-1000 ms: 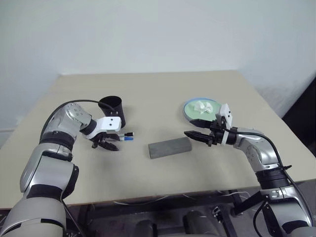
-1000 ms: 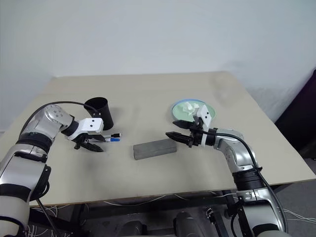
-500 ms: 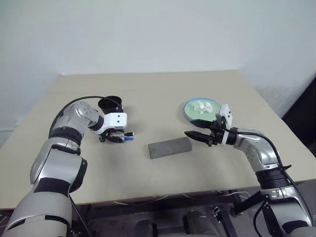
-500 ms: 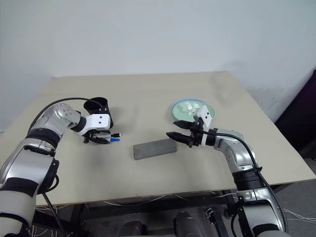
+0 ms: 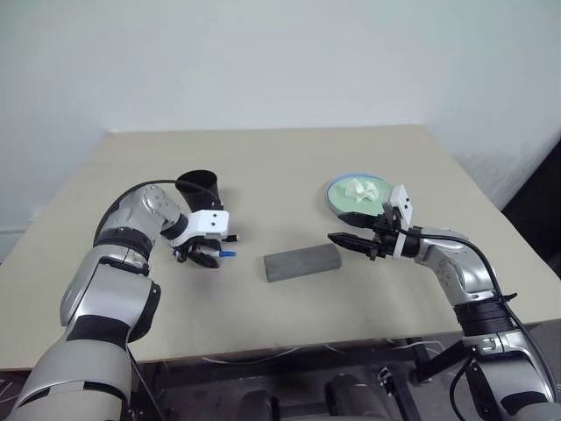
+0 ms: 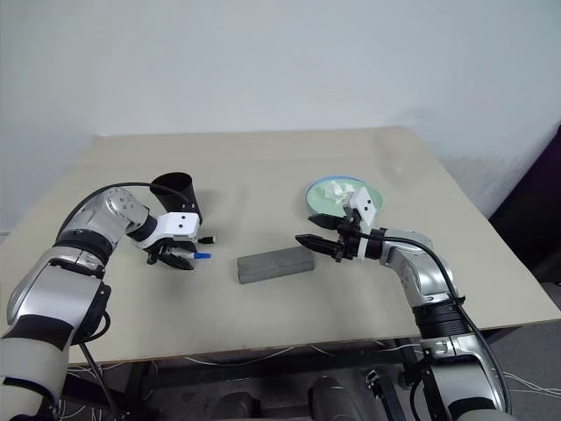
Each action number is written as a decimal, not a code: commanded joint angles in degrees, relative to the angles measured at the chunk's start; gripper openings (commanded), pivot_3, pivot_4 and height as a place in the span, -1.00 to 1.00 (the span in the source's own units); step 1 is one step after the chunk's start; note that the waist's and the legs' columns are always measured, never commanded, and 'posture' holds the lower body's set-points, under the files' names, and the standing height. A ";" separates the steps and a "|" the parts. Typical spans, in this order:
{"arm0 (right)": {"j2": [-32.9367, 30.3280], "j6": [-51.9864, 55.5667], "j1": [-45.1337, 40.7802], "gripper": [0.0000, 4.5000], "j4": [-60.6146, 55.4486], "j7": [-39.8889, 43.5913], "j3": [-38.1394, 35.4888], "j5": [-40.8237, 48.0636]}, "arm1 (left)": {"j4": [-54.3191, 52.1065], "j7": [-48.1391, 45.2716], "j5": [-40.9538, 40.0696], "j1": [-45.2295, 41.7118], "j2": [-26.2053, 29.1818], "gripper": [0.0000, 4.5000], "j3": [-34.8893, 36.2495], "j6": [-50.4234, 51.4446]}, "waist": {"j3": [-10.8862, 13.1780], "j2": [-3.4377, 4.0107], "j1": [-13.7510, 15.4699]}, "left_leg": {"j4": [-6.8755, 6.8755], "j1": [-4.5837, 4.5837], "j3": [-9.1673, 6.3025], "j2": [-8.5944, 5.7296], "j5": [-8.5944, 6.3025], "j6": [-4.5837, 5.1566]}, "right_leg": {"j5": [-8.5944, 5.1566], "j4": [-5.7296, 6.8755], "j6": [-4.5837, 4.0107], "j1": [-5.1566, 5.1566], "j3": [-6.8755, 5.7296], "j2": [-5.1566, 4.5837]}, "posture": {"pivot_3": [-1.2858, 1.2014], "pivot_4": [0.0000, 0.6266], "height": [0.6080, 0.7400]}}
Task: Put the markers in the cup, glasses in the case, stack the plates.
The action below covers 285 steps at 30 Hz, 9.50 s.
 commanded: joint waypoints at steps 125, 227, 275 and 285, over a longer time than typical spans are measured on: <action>1.60 -3.05 -4.90 0.49 -1.07 -0.95 0.16 -0.17 | -10.74 6.84 -10.54 -2.38 0.59 0.50 5.03 9.62 | 0.04 -0.12 0.69 | -0.01 -0.06 0.01 -0.02 0.00 -0.02 | -0.06 0.31 0.06 -0.24 0.02 0.04 | 0.03 -1.00 1.00; 1.27 -2.12 -2.97 0.49 -3.08 -3.52 0.26 0.33 | -7.57 40.01 -26.20 -5.40 -4.57 -0.98 33.15 3.80 | 0.02 -0.16 1.20 | 0.16 -0.38 -0.10 -0.04 0.00 -0.02 | -0.03 0.44 0.10 -0.54 -0.01 0.00 | 0.03 -1.00 1.00; 1.85 -2.30 -3.37 0.49 -2.32 -3.32 -0.01 0.18 | -20.32 35.97 -38.64 7.60 -6.50 0.39 38.46 6.61 | 0.01 -0.19 1.19 | 0.15 -0.42 -0.11 -0.05 0.00 -0.03 | -0.02 0.41 0.08 -0.55 -0.07 -0.01 | 0.03 -1.00 1.00; -0.10 -3.74 -1.56 0.49 -0.46 -5.36 0.29 -3.17 | -63.95 28.48 -47.34 35.75 -4.59 0.39 33.49 29.28 | -0.01 -0.15 0.93 | 0.04 -0.27 -0.08 0.00 0.01 -0.04 | -0.02 0.42 0.07 -0.46 -0.03 -0.04 | 0.03 -1.00 1.00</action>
